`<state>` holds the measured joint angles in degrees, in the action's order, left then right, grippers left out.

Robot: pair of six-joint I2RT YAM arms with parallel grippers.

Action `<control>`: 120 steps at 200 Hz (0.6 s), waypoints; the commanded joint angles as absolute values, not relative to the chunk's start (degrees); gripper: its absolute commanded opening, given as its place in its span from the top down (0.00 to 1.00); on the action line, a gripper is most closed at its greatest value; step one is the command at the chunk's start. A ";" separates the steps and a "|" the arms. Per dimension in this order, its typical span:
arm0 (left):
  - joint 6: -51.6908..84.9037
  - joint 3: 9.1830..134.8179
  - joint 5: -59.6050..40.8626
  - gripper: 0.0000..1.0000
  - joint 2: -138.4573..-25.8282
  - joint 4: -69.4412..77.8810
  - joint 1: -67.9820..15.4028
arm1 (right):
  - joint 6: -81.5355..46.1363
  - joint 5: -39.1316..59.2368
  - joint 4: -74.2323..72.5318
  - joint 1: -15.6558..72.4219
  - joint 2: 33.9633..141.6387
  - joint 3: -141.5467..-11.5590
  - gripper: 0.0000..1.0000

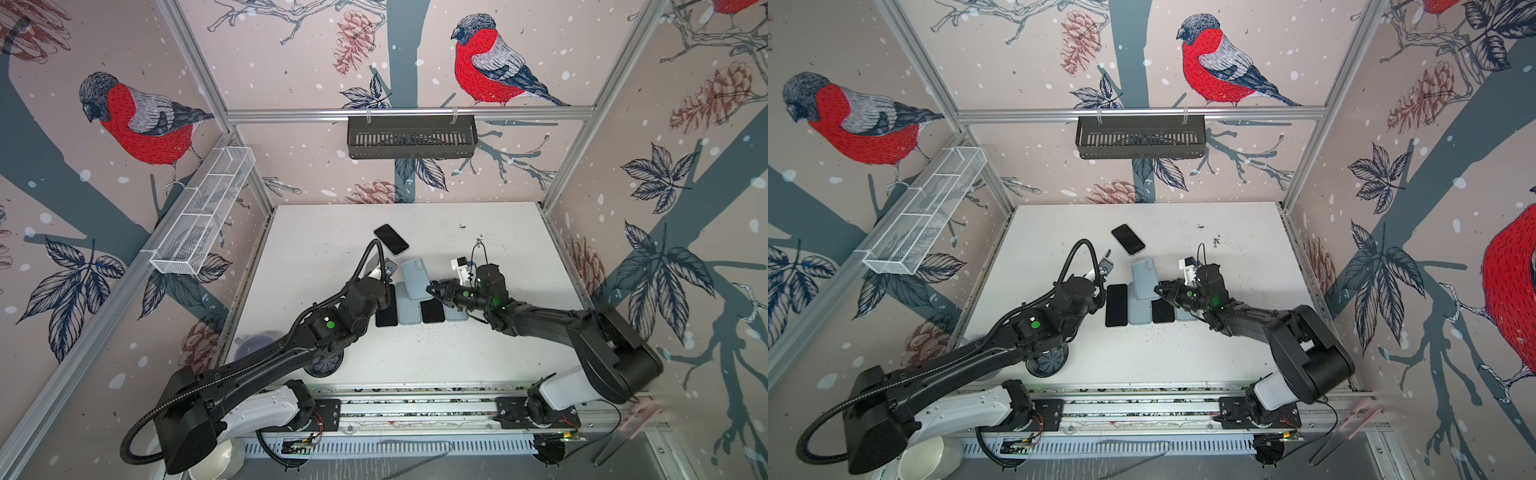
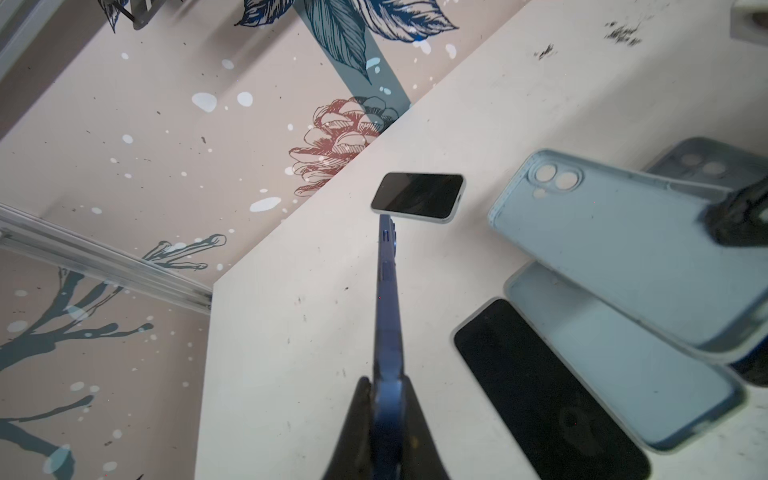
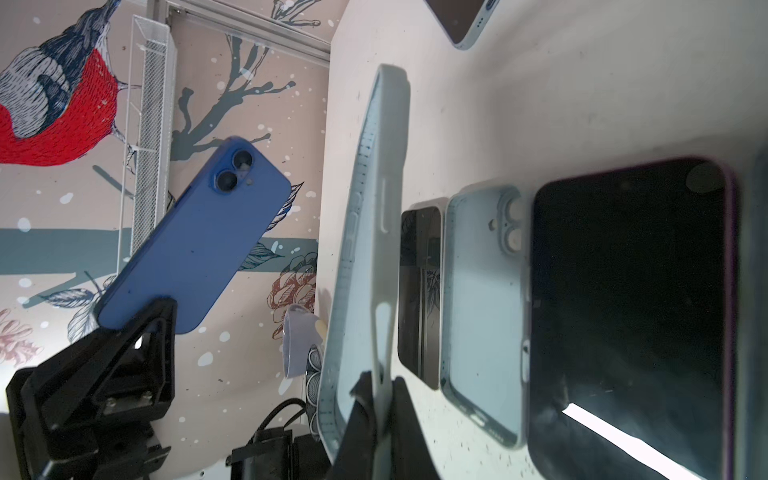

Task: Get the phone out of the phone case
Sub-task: 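Slide the blue phone out of the case with the left gripper while right holds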

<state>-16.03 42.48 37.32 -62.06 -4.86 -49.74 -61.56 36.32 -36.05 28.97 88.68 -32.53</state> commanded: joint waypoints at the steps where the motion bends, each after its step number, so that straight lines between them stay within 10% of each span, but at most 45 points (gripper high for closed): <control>1: -25.45 41.50 35.98 1.00 -63.83 4.90 -48.87 | -62.73 37.66 -36.37 29.29 93.96 -36.78 1.00; 120: -40.02 39.64 32.61 1.00 -79.70 19.57 -46.10 | -68.25 37.59 -24.51 28.28 106.77 -50.33 1.00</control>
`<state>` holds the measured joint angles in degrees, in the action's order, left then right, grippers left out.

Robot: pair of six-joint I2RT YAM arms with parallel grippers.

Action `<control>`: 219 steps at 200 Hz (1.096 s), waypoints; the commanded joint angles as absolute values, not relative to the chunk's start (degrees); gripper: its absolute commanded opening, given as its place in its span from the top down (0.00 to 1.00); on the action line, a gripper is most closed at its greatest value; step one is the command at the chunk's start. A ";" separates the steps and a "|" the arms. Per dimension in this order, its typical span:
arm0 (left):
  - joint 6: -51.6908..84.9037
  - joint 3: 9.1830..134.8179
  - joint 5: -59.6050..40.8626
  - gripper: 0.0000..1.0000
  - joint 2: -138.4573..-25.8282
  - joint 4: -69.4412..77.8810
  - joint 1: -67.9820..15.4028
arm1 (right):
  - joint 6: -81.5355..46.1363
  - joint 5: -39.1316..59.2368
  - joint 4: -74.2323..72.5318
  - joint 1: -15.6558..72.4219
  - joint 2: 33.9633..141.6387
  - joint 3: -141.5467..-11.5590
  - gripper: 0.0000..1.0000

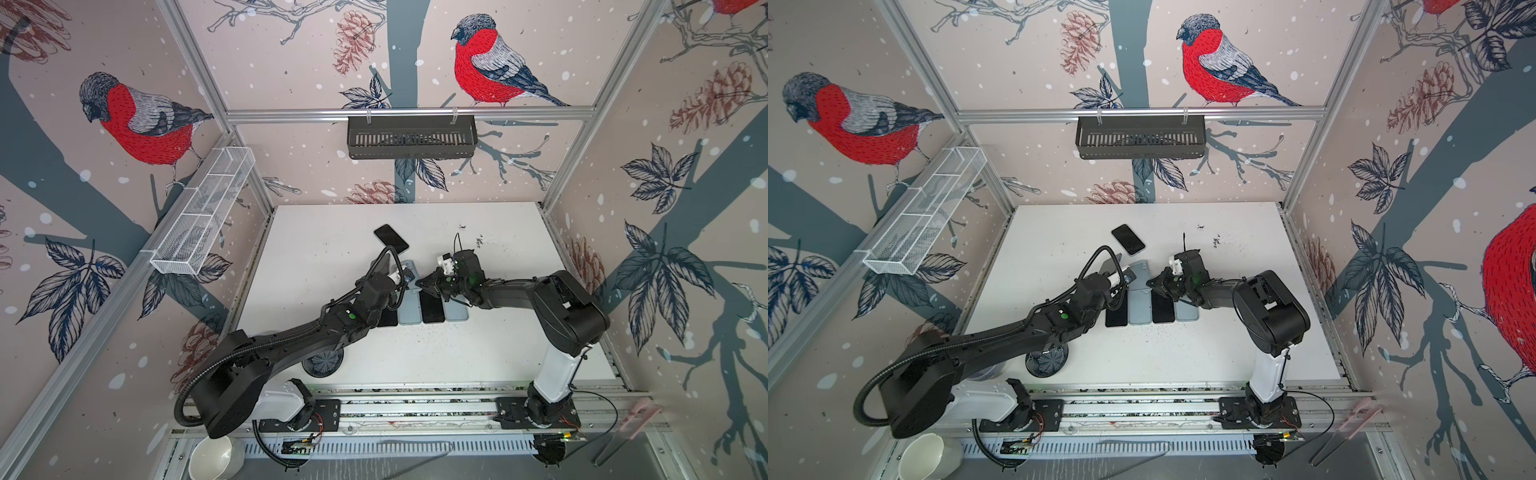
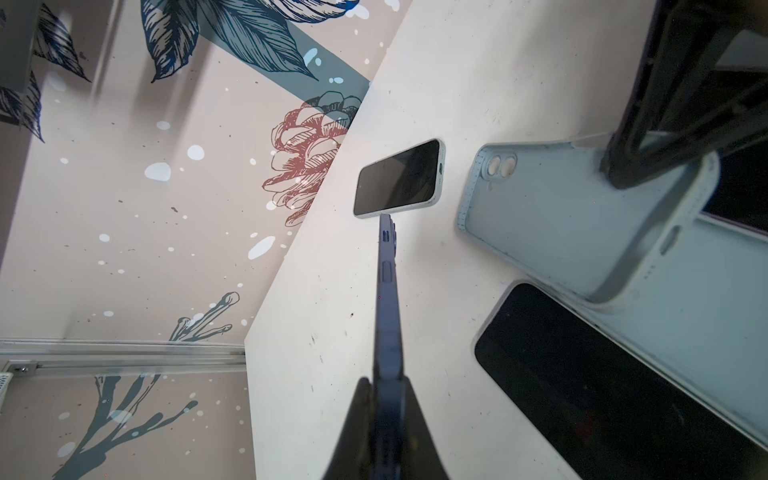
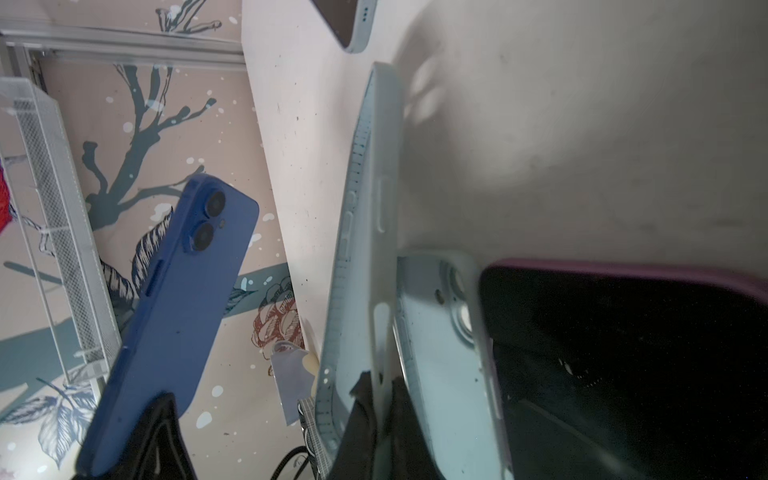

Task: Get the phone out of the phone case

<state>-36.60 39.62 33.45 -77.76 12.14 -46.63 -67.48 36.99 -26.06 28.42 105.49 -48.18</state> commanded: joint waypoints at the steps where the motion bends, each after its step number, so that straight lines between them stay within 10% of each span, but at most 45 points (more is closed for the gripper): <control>1: -40.05 39.64 32.61 1.00 -79.84 19.71 -46.08 | -68.23 37.56 -24.39 28.29 106.78 -50.52 1.00; 219: -51.75 40.26 31.46 1.00 -103.38 39.04 -40.87 | -70.68 39.59 -25.41 24.35 124.26 -67.35 1.00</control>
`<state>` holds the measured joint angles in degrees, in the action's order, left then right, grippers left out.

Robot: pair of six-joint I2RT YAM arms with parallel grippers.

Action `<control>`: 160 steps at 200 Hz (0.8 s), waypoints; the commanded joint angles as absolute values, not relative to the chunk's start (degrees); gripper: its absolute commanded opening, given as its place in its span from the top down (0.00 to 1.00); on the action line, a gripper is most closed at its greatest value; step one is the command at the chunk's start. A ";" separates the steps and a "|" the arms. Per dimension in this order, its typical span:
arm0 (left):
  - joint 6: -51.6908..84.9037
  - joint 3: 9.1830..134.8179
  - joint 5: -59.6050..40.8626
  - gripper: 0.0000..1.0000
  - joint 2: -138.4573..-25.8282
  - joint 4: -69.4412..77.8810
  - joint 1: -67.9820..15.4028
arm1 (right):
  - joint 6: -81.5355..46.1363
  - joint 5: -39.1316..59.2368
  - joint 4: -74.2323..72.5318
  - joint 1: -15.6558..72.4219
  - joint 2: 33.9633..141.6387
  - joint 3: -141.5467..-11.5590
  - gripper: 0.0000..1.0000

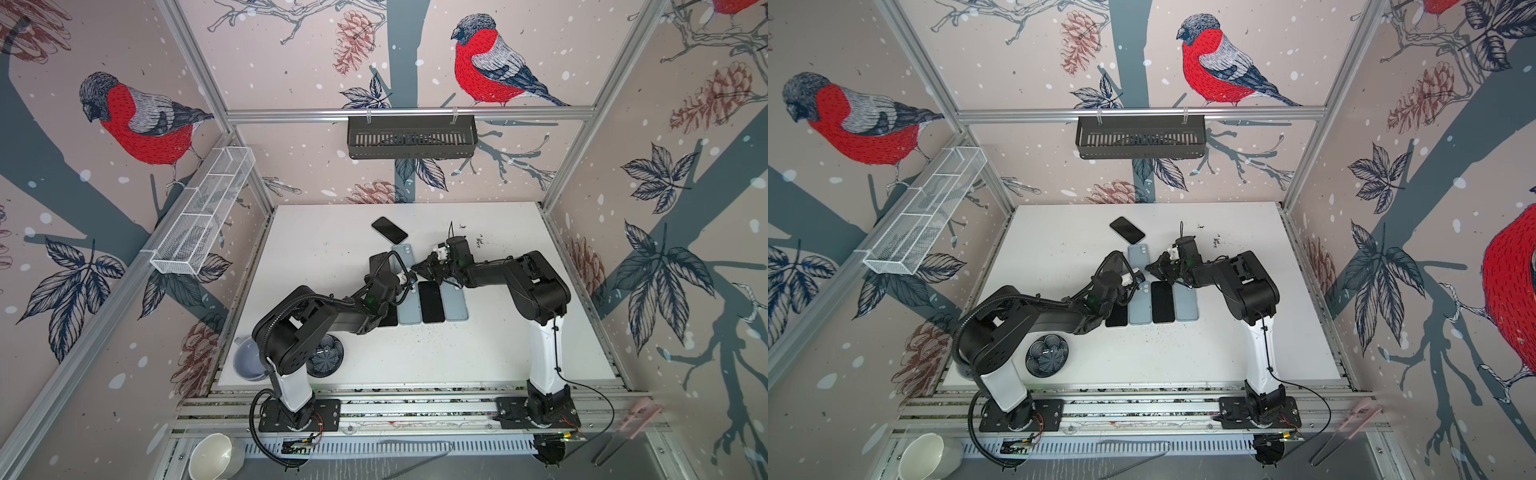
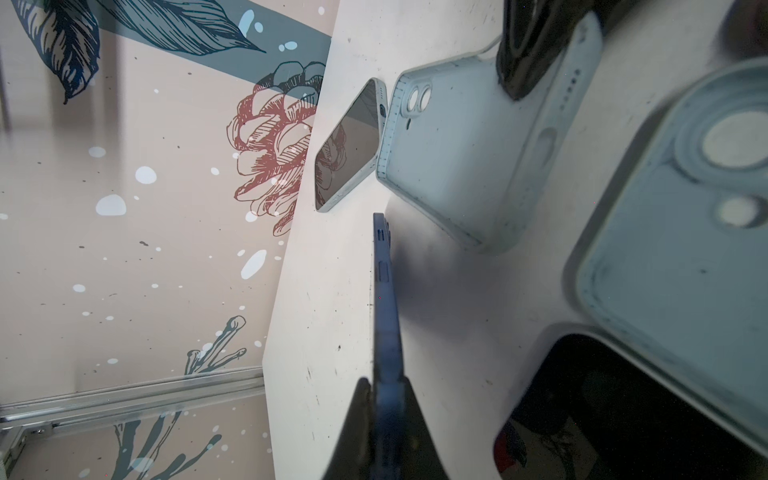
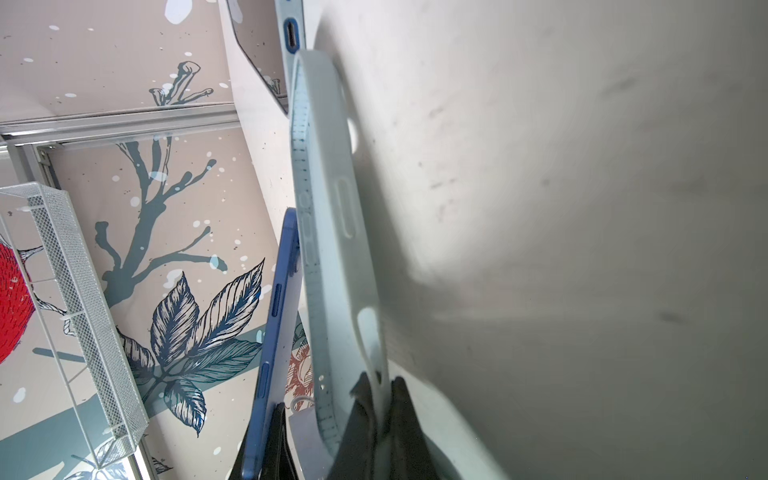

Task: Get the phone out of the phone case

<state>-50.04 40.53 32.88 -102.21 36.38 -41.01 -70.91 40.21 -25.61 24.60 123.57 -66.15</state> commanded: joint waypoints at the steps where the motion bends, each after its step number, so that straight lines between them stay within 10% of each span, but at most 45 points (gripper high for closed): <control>1: -51.76 40.26 31.51 1.00 -103.41 39.12 -40.87 | -70.67 39.61 -25.41 24.35 124.27 -67.43 1.00; 40: -51.69 40.31 32.60 0.96 -104.32 39.91 -40.87 | -70.40 39.21 -24.97 23.87 125.38 -68.46 0.98; 134: -50.49 40.69 35.60 0.36 -103.81 39.97 -40.85 | -67.79 37.66 -21.74 24.26 124.26 -68.77 0.89; 160: -47.52 41.15 34.14 0.02 -101.23 35.26 -40.87 | -65.75 36.62 -19.05 24.59 123.53 -69.46 0.82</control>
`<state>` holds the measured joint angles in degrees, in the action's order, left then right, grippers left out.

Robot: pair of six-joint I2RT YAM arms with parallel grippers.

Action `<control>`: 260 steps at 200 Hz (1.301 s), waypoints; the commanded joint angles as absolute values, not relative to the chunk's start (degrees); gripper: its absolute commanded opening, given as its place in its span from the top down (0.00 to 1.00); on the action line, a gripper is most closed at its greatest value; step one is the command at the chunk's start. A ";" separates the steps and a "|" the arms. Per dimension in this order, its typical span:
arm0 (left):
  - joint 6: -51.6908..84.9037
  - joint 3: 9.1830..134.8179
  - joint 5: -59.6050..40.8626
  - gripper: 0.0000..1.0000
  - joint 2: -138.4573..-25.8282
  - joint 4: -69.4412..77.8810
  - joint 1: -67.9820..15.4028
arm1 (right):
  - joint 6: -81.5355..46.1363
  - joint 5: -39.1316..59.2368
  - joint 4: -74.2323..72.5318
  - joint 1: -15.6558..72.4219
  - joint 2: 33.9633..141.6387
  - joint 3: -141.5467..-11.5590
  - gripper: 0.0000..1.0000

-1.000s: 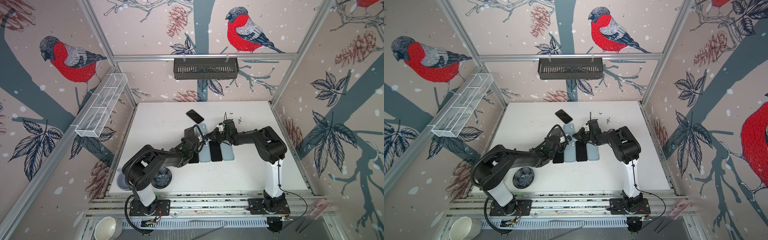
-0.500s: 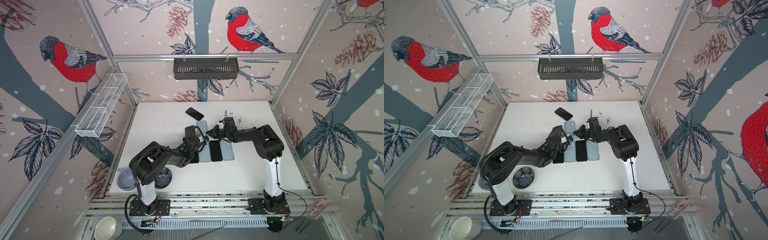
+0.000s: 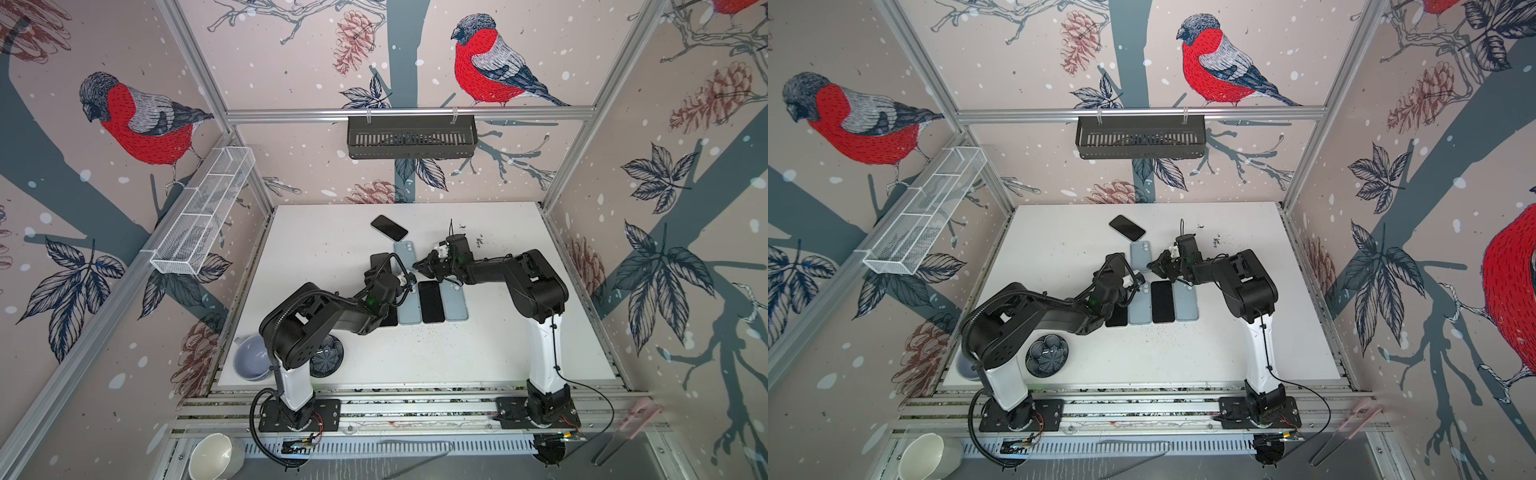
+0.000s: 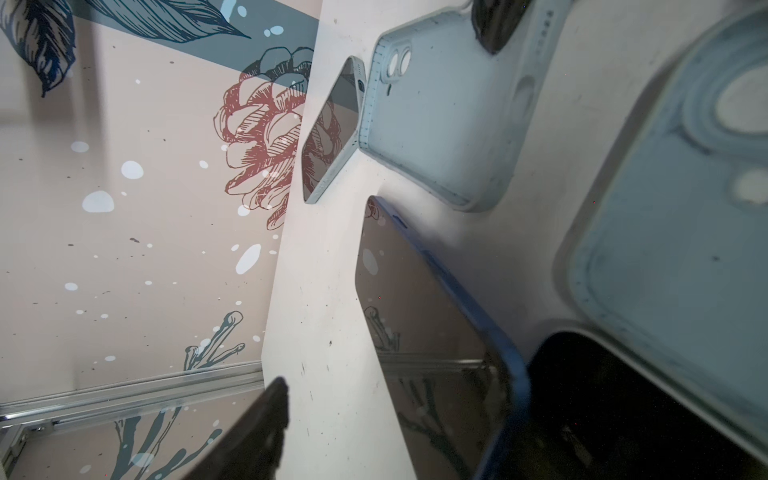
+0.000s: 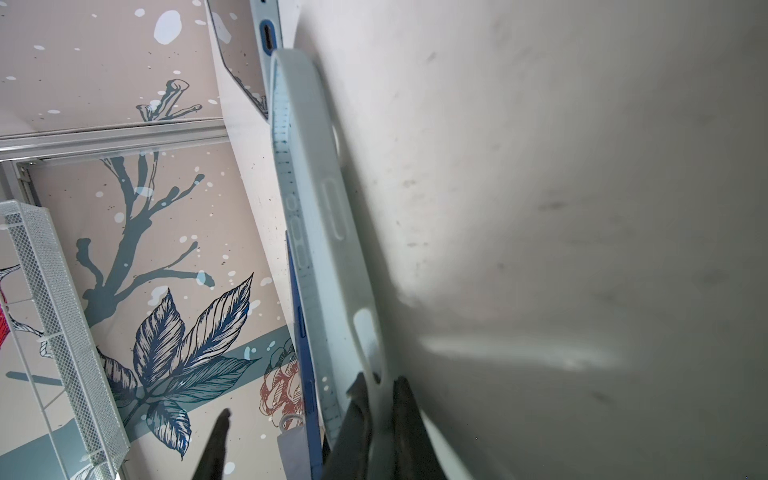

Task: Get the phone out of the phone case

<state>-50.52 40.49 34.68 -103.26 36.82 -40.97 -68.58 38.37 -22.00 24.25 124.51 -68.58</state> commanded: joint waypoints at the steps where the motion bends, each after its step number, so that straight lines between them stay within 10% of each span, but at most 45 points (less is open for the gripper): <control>1: -47.40 41.23 34.08 0.02 -101.15 35.08 -40.87 | -65.66 36.55 -18.93 24.64 123.51 -69.49 0.82; 112: -29.94 46.37 32.70 0.02 -96.95 15.49 -40.78 | -56.95 34.06 -8.68 25.47 121.36 -71.93 0.58; 260: -16.17 56.07 27.53 0.02 -98.08 -4.09 -37.85 | -49.08 32.56 -2.03 26.12 118.68 -72.94 0.57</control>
<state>-21.15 54.46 31.59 -97.10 3.53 -38.89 -51.79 34.04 -4.05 25.93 119.35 -73.03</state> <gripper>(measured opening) 0.984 0.433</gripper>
